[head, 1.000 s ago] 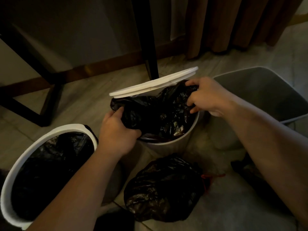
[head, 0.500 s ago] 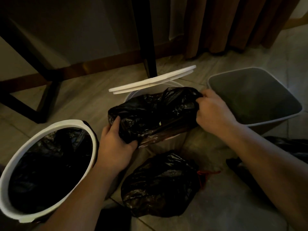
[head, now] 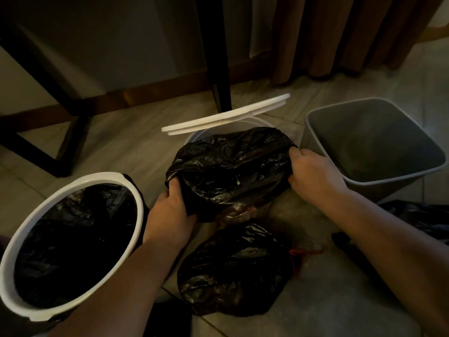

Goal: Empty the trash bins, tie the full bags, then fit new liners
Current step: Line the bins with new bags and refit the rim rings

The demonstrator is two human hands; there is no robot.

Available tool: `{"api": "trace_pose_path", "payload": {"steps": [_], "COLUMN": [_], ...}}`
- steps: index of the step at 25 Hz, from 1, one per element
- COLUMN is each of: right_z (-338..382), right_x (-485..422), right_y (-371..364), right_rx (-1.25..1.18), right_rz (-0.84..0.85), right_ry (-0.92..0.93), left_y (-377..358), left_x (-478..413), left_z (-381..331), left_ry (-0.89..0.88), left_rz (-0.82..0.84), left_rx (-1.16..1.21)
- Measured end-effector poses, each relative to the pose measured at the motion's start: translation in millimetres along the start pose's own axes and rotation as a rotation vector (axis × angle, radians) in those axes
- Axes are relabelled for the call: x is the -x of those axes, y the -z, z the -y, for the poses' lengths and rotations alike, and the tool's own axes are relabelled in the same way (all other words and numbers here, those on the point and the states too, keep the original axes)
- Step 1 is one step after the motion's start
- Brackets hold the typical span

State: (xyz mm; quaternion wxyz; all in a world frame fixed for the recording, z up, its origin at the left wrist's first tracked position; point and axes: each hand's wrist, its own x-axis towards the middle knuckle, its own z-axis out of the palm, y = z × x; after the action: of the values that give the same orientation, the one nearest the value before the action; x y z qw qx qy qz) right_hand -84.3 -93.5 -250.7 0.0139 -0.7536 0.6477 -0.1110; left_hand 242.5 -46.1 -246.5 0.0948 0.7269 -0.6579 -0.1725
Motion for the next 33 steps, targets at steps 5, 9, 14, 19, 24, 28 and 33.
{"api": "trace_pose_path", "payload": {"steps": [5,9,14,19,24,28,33], "right_z": [-2,-12,8,13,13,4,-10], "right_x": [0,-18,-34,-81,-122,-118,-127], "right_y": [-3,14,27,23,15,10,7], "right_rx": [-0.166,-0.469,-0.523,-0.552,-0.572,-0.577,-0.503], "right_rz": [0.09,0.192,-0.022,0.034,0.099,0.107,0.151], "right_ry": [-0.05,-0.278,-0.2,-0.176,-0.208,-0.132,-0.148], "left_y": [3,30,46,39,35,32,43], "left_x": [-3,-18,-29,-67,-103,-105,-122], "left_z": [-7,-16,-36,-45,-47,-47,-54], "left_ry": [0.104,0.335,0.102,0.011,0.001,-0.138,-0.109], "left_rz": [-0.096,-0.163,-0.325,-0.136,-0.085,-0.123,0.129], "left_rx": [0.158,0.417,0.364,0.259,0.189,0.107,-0.006]}}
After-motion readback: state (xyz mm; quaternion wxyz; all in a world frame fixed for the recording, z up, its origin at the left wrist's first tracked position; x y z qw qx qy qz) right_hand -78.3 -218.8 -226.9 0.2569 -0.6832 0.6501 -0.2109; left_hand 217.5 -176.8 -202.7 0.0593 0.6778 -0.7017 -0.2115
